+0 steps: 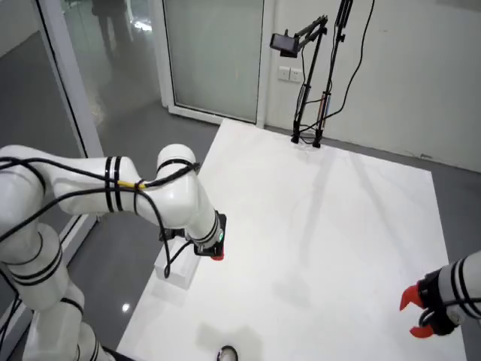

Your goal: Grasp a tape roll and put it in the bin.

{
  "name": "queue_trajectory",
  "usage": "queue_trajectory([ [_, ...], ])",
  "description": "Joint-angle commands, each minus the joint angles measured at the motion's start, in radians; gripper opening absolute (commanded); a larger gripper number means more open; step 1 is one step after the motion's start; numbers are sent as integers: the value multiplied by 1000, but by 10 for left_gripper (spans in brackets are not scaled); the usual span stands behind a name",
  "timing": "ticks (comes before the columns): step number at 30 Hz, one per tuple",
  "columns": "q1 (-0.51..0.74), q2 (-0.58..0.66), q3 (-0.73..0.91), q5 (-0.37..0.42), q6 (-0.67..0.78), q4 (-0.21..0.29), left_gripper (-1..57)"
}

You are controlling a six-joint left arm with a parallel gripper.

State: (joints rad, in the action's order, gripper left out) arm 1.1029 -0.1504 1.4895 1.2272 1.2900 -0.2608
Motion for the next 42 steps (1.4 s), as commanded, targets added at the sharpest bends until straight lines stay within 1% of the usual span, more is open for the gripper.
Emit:
queue_trajectory([
  [1,-8,0,0,8,-2,0,-4],
  [28,-23,-5,-2,8,-2,-2,-5],
  [32,-18,-40,-2,6,11,0,-5],
  [36,-6,-101,-2,6,55,2,-4],
  [37,-1,-115,-2,6,64,2,5],
  [40,14,-153,-3,6,80,2,80],
  [42,23,-172,-3,6,86,3,112],
])
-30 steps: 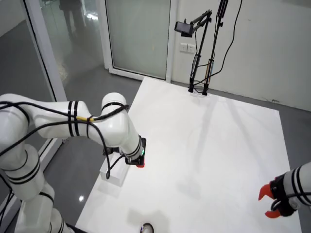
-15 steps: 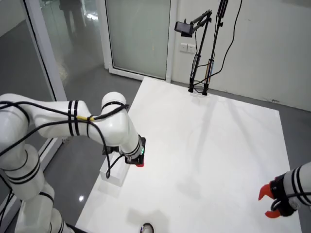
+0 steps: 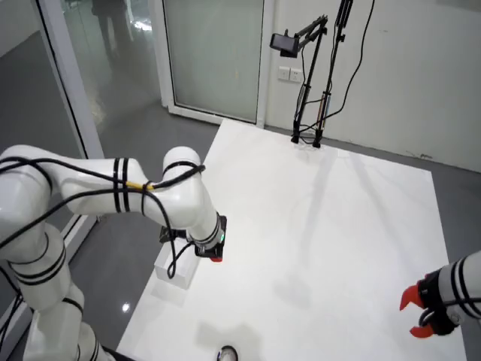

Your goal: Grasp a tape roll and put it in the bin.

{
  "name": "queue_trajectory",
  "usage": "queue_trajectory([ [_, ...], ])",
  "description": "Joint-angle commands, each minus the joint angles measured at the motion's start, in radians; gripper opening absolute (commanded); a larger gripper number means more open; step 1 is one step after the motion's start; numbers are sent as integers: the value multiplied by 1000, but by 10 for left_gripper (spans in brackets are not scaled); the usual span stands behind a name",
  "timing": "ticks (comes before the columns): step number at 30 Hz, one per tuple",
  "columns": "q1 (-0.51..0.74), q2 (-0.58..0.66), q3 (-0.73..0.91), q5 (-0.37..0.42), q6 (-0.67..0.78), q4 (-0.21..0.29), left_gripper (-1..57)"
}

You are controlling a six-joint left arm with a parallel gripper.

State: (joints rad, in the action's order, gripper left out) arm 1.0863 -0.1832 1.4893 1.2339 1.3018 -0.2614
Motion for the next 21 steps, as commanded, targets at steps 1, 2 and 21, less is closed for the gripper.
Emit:
queue_trajectory([
  [1,43,-148,-3,-1,79,4,122],
  [2,47,-159,-3,-1,86,4,129],
  [21,145,-291,-20,-56,238,62,169],
])
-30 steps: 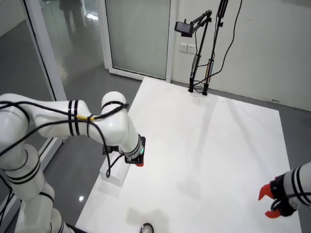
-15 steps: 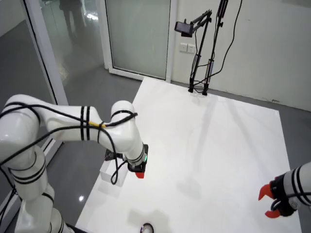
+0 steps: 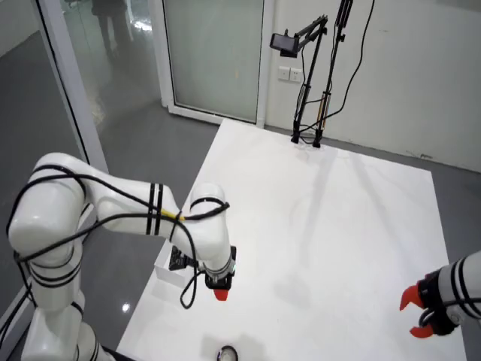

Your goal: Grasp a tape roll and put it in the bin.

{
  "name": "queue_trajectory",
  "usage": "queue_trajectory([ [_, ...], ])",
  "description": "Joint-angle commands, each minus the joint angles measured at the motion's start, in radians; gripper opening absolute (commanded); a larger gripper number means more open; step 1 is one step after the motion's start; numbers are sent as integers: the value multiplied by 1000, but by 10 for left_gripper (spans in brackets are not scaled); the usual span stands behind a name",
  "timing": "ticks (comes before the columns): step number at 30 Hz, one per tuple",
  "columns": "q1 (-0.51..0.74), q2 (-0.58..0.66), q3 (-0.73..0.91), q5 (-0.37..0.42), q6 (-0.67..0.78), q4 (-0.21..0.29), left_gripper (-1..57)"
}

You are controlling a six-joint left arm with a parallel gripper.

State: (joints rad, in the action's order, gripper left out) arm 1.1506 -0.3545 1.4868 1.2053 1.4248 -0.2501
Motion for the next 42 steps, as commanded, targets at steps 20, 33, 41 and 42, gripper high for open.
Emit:
queue_trajectory([
  [20,90,-297,-46,-86,177,51,185],
  [33,77,-385,9,-155,177,46,206],
  [41,58,-439,9,-191,181,31,210],
  [42,54,-446,9,-202,181,29,210],
])
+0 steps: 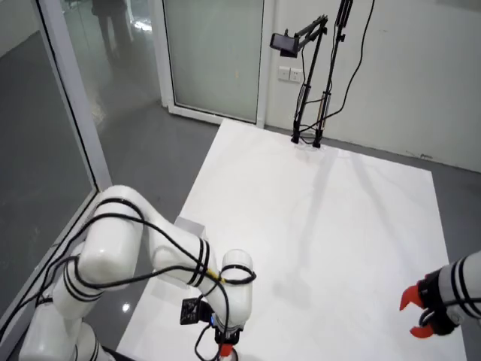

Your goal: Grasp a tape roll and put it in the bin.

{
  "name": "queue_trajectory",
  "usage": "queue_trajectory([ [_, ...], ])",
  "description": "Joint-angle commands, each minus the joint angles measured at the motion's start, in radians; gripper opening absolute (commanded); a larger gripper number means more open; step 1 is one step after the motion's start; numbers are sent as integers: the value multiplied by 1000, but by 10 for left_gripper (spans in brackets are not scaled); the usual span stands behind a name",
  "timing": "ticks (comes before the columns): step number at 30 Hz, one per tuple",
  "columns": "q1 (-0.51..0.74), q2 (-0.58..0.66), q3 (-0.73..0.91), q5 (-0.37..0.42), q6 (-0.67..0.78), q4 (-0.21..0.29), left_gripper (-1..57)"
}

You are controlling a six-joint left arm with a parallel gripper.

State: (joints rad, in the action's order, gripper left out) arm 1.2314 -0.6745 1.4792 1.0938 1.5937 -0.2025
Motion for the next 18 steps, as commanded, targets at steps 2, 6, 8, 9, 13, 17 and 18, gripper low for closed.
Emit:
queue_trajectory([
  [2,-33,-143,16,-111,14,-21,210],
  [6,-43,-157,16,-126,28,-43,206],
  [8,-44,-158,16,-127,38,-60,205],
  [9,-47,-158,16,-129,41,-66,205],
  [13,-55,-166,15,-140,45,-72,205],
  [17,-59,-186,15,-164,48,-72,205],
  [18,-59,-191,15,-172,49,-71,205],
])
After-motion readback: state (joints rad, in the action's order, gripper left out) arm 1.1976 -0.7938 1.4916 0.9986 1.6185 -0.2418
